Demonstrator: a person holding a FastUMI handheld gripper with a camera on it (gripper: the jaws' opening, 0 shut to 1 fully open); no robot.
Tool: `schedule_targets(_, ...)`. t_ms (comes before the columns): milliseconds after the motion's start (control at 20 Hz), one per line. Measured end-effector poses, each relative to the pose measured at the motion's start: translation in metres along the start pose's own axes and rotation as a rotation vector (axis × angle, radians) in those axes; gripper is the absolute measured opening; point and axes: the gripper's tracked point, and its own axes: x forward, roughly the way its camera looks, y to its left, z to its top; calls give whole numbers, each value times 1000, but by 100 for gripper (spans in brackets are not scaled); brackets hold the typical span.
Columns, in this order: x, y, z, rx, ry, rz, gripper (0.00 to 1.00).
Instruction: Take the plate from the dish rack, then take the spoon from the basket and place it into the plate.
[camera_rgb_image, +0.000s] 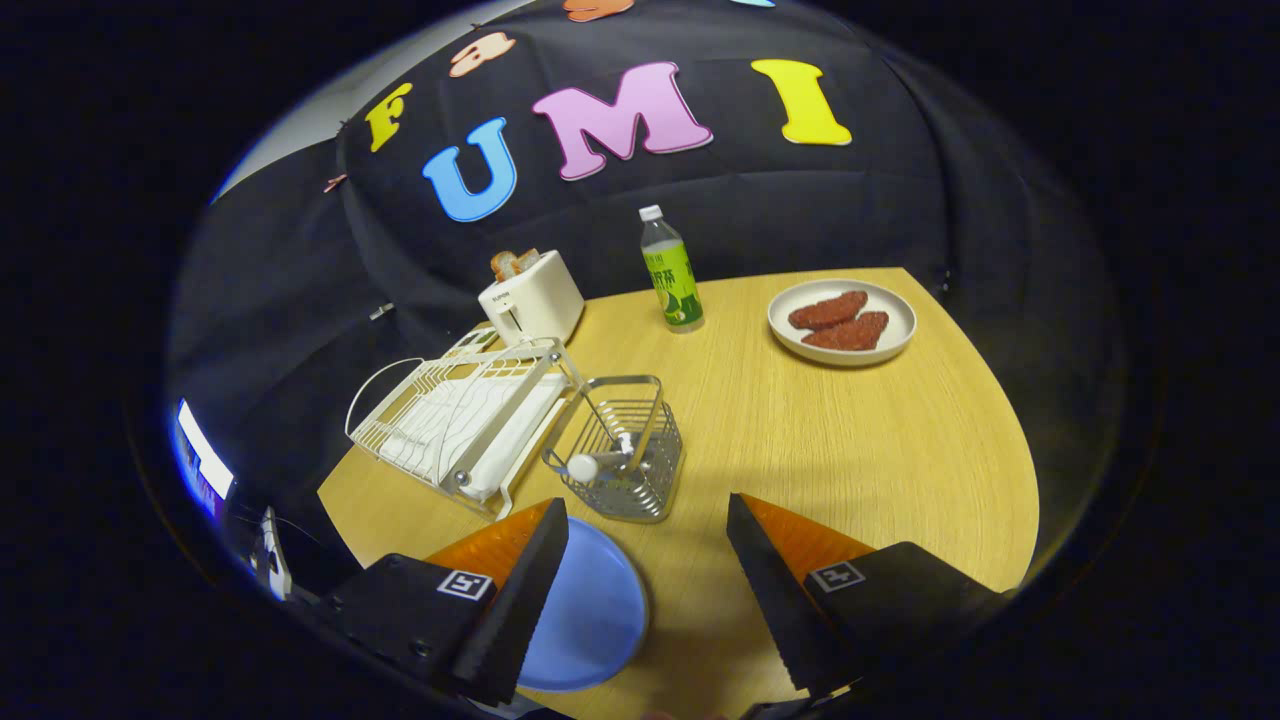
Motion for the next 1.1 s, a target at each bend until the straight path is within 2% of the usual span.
schedule_targets(250, 8, 23, 26, -182, -119, 61, 98)
schedule_targets(500, 35, 26, 33, -228, -188, 65, 97)
schedule_targets(600, 45, 28, 34, -225, -209, 69, 91)
schedule_targets(1100, 75, 19, 29, -271, -228, 39, 46)
